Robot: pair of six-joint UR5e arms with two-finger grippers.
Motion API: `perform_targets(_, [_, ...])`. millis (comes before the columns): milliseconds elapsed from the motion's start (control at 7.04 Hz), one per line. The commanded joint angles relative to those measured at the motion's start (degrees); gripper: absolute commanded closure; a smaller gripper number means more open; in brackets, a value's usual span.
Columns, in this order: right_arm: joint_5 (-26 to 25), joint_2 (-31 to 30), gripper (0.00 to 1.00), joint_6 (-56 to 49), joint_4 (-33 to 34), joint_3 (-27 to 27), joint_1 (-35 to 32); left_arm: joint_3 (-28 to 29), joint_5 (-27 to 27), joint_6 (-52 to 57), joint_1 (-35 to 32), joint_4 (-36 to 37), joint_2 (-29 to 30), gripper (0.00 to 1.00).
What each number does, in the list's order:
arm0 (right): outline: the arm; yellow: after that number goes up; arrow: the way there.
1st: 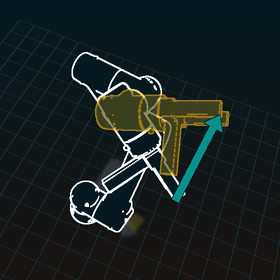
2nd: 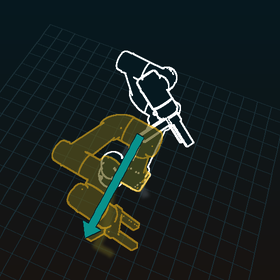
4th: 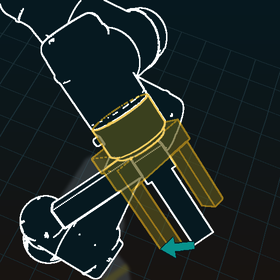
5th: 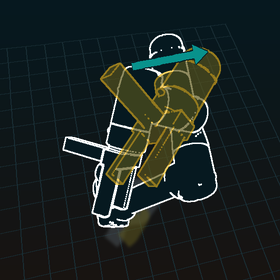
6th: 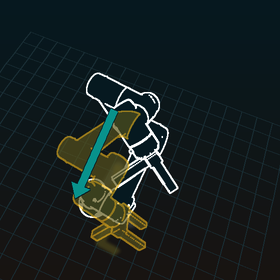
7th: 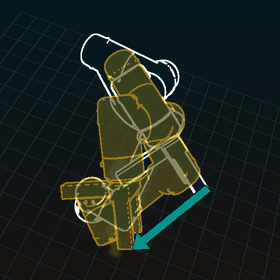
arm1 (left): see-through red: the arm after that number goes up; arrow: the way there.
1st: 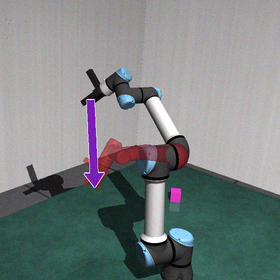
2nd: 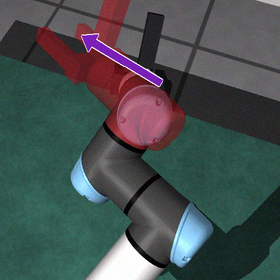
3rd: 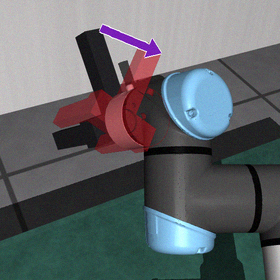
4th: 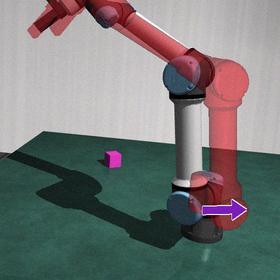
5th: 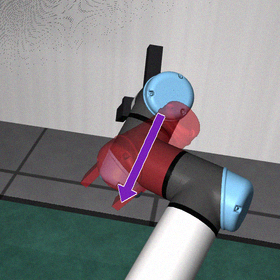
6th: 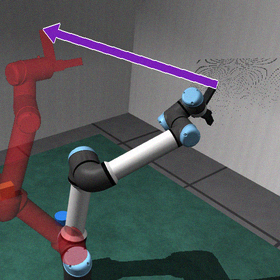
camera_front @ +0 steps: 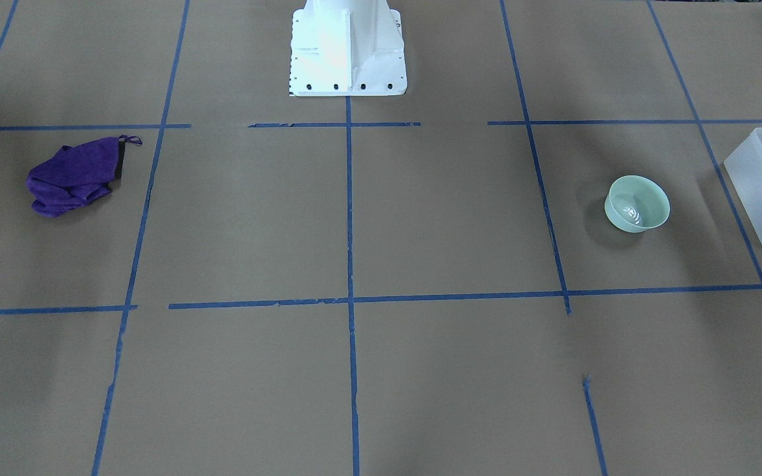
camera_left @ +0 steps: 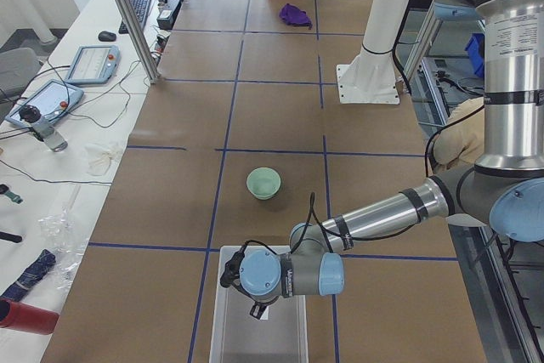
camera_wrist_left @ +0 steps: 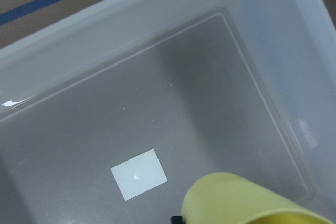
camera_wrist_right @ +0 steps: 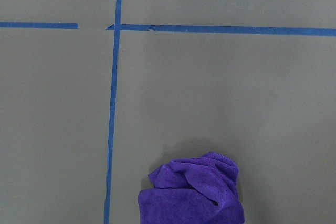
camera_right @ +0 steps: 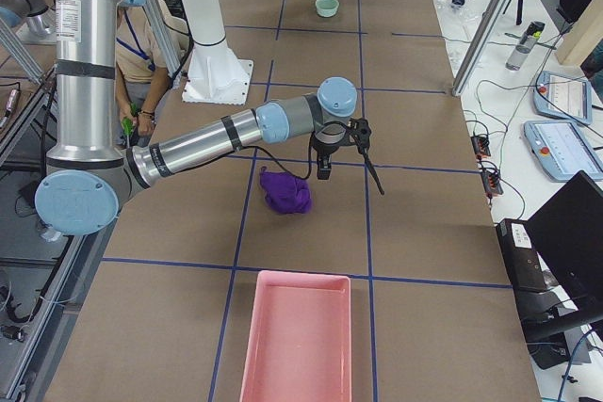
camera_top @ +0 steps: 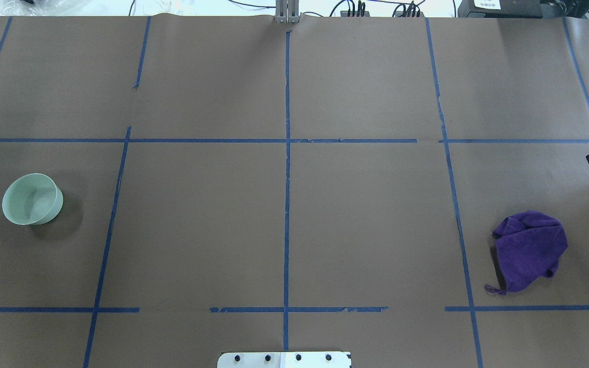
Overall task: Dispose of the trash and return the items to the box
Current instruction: 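Lift the yellow cup with the left gripper and drop it into the clear bin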
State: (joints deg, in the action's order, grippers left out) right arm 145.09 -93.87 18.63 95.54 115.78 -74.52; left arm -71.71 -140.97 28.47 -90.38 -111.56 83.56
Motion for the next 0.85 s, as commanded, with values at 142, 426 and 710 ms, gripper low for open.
perform_targets(142, [0.02,0.00,0.00,0.00,0.00,0.06,0.08,1.40,-1.77,-0.34,2.83,-2.25,0.11,1.00])
perform_targets(426, [0.02,0.00,0.00,0.00,0.00,0.06,0.08,1.49,-1.77,-0.34,3.54,-2.34,0.12,0.77])
perform_targets(710, [0.02,0.00,0.00,0.00,0.00,-0.02,0.08,1.40,-1.68,-0.43,3.63,-4.43,0.12,0.00])
